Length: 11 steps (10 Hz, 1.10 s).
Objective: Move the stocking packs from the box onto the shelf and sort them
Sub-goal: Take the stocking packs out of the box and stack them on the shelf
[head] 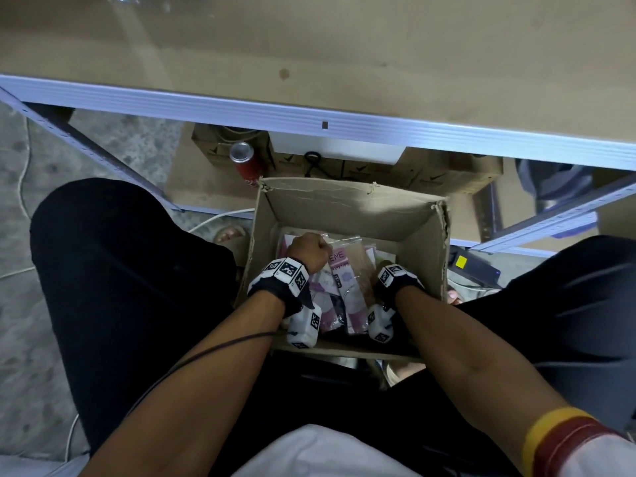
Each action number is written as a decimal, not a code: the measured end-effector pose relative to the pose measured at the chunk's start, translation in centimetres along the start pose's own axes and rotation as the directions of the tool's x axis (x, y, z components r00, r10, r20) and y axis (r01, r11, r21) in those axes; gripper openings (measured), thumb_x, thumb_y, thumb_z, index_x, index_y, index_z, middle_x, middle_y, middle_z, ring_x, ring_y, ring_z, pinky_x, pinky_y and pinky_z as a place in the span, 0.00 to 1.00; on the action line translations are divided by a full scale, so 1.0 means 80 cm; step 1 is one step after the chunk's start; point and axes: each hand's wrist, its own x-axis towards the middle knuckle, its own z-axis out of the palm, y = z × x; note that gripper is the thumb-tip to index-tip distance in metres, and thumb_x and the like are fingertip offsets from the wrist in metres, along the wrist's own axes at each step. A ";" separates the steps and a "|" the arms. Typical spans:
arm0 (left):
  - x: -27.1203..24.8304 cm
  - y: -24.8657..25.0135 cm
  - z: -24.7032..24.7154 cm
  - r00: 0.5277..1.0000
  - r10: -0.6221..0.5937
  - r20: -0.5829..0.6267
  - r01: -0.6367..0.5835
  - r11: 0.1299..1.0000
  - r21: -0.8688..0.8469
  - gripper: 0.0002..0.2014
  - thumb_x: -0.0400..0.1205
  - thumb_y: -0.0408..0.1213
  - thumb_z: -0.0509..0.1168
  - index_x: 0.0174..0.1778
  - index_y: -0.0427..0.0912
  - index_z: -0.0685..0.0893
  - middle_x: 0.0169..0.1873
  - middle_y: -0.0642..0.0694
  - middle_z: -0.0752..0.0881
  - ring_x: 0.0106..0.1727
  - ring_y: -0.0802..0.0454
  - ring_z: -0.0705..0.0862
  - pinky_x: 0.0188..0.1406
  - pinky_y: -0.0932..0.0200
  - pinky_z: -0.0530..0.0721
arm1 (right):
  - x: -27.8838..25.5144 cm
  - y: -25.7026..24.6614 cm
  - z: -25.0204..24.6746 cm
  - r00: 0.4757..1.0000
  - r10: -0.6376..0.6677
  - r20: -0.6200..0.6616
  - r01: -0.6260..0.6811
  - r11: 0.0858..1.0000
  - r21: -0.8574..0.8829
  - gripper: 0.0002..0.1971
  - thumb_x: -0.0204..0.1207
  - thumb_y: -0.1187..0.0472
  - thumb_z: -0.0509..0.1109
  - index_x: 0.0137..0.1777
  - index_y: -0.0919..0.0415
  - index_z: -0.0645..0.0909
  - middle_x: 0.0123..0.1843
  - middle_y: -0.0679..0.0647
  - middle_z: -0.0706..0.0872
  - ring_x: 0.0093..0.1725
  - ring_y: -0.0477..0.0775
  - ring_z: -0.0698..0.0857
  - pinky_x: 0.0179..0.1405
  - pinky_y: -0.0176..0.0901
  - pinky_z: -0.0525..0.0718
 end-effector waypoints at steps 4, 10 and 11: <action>0.015 -0.008 0.019 0.994 -0.057 0.094 0.046 0.992 0.122 0.13 0.84 0.31 0.63 0.57 0.30 0.90 0.61 0.34 0.89 0.62 0.35 0.87 0.66 0.46 0.84 | -0.005 0.002 -0.004 0.990 -0.098 -0.102 0.111 0.985 0.135 0.34 0.84 0.56 0.65 0.87 0.57 0.57 0.78 0.65 0.74 0.75 0.72 0.75 0.67 0.76 0.77; 0.102 -0.009 0.059 0.984 -0.090 0.157 0.048 0.965 0.256 0.18 0.87 0.35 0.62 0.70 0.28 0.82 0.69 0.30 0.84 0.71 0.35 0.82 0.71 0.46 0.81 | -0.062 0.016 -0.067 0.866 -0.052 -0.497 0.151 0.976 0.160 0.16 0.79 0.65 0.65 0.65 0.64 0.81 0.66 0.65 0.83 0.65 0.69 0.83 0.57 0.56 0.82; 0.121 -0.009 0.056 0.995 -0.014 0.097 -0.020 0.939 0.343 0.19 0.89 0.37 0.60 0.72 0.30 0.81 0.74 0.31 0.79 0.75 0.35 0.78 0.74 0.48 0.74 | -0.078 0.027 -0.064 0.840 -0.042 -0.542 0.153 0.975 0.162 0.15 0.79 0.65 0.65 0.65 0.62 0.79 0.65 0.65 0.83 0.64 0.69 0.83 0.57 0.56 0.81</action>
